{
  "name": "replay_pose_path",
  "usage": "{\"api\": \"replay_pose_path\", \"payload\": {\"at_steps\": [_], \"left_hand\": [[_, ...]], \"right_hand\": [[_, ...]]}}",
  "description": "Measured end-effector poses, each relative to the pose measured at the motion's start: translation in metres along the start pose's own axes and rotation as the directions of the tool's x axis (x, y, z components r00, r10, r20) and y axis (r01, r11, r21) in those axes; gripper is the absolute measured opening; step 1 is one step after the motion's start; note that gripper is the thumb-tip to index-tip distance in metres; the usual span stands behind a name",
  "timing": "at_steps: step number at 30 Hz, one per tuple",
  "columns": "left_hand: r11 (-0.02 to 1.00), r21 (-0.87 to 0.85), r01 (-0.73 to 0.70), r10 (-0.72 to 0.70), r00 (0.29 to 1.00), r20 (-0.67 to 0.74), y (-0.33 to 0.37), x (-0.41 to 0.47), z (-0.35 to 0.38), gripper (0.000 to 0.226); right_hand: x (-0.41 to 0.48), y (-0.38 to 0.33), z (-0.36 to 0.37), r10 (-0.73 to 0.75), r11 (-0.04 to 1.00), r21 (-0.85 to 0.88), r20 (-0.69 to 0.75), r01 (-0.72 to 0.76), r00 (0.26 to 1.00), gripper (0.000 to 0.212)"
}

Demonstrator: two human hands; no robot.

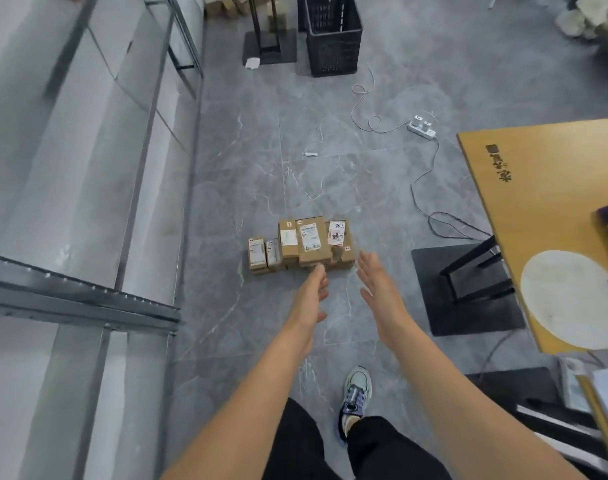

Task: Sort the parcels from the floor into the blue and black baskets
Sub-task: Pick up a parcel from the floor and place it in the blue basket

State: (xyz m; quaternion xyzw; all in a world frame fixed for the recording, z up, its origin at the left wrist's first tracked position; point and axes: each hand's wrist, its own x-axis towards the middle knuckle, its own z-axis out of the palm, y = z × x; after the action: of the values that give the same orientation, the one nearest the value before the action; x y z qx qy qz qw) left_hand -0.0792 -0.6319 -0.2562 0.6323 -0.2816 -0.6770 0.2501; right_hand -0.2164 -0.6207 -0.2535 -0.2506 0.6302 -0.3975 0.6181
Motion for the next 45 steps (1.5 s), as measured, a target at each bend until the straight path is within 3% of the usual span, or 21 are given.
{"api": "replay_pose_path", "payload": {"at_steps": [4,9,18,34,38,45], "left_hand": [[0.998,0.002,0.059,-0.059,0.998,-0.009,0.01,0.053,0.01,0.061],[0.991,0.004,0.135,-0.136,0.99,0.028,0.025,0.136,0.015,0.062],[0.963,0.066,0.261,-0.265,0.963,0.059,0.046,0.313,0.002,0.056],[0.922,0.156,0.353,-0.338,0.934,-0.116,-0.064,0.602,-0.01,0.061],[0.924,0.131,0.359,-0.322,0.916,-0.241,-0.097,0.646,-0.013,0.079],[0.922,0.161,0.352,-0.281,0.894,-0.348,-0.109,0.657,-0.018,0.073]], "right_hand": [[0.057,-0.007,-0.01,0.043,0.998,-0.04,-0.01,-0.044,0.999,0.029],[0.139,-0.006,-0.013,0.142,0.985,-0.092,-0.05,-0.146,0.989,0.062],[0.298,0.01,0.007,0.308,0.939,-0.13,-0.092,-0.318,0.947,0.071],[0.563,0.169,0.004,0.436,0.862,-0.244,-0.087,-0.443,0.896,0.031],[0.597,0.203,0.003,0.47,0.844,-0.268,-0.049,-0.465,0.881,0.056],[0.623,0.225,0.003,0.495,0.844,-0.201,-0.066,-0.498,0.866,0.057]]}}
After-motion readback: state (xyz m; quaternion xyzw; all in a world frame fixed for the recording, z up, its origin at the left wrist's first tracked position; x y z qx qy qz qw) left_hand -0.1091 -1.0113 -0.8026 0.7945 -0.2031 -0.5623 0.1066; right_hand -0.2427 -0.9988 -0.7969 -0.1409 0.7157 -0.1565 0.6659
